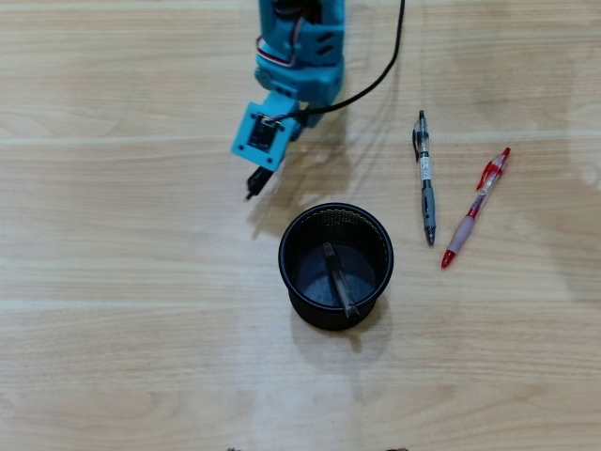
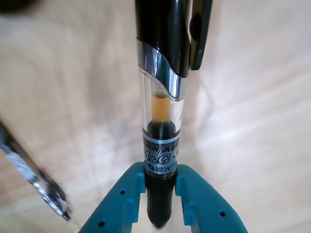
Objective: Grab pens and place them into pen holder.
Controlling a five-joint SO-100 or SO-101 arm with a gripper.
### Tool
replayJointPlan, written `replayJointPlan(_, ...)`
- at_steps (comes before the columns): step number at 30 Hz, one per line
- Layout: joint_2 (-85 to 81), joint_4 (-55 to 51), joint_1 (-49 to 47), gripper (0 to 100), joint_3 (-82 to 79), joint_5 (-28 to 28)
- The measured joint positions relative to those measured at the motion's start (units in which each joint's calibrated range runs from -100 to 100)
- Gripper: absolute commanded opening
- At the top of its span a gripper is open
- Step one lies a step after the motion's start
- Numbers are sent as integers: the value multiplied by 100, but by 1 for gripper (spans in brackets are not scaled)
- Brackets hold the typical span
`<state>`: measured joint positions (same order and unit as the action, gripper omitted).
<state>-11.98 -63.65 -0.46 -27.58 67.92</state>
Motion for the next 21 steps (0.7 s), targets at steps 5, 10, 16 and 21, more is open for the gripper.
replayJointPlan(5, -330, 1146, 152, 2, 1151, -683)
replayJointPlan(10, -449, 2283, -76, 2, 1912, -1268)
replayJointPlan(16, -118, 3842, -599, 2, 1842, -1351)
replayJointPlan(21, 855, 5607, -895, 2, 1558, -1059)
